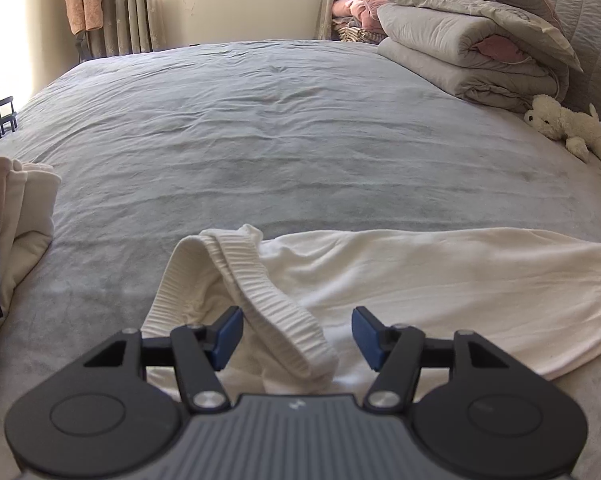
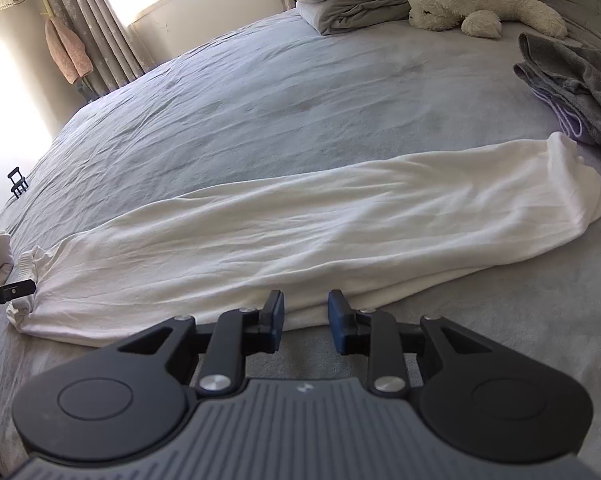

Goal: Fold clothes

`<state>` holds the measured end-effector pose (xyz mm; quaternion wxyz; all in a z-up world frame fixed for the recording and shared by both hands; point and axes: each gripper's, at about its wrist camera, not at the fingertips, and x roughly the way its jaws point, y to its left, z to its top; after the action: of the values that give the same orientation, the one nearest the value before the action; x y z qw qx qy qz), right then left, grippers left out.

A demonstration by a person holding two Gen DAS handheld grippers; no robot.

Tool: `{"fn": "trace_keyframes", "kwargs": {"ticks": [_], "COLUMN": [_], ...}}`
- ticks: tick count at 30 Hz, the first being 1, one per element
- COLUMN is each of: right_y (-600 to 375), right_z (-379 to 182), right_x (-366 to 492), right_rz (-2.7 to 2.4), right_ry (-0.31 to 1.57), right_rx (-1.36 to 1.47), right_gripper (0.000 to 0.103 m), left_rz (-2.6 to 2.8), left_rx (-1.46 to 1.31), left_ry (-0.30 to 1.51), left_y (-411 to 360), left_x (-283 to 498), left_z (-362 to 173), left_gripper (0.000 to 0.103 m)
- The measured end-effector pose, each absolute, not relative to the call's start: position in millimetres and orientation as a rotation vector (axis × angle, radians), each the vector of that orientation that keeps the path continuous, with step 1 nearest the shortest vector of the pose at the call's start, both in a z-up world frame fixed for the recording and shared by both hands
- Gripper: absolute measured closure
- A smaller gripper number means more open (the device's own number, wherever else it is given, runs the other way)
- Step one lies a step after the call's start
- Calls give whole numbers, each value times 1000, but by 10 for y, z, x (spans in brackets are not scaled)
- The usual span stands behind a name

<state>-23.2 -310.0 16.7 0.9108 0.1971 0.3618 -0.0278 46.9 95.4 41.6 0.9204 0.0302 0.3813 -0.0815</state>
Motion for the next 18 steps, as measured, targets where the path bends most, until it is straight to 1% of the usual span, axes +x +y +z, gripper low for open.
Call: {"fn": "trace_keyframes", "kwargs": {"ticks": [4, 7, 13, 18], "right_y": [-3156, -3198, -3331, -3413], "right_z": [157, 150, 160, 130], "right_x": [-221, -212, -287, -430], "right_rz": [-53, -50, -145, -155], "right_ry": [749, 752, 688, 736], "right_rx": [451, 485, 572, 651], "right_gripper": [73, 75, 75, 75], "left_rz": [-169, -171, -178, -216], "left_rx": [76, 62, 58, 27], "left_ry": [805, 813, 815, 820], "left_y": [921, 949, 946, 900], "left_x": [499, 512, 479, 419], "left_z": [351, 347, 349, 381], "left_gripper": [41, 41, 41, 40]}}
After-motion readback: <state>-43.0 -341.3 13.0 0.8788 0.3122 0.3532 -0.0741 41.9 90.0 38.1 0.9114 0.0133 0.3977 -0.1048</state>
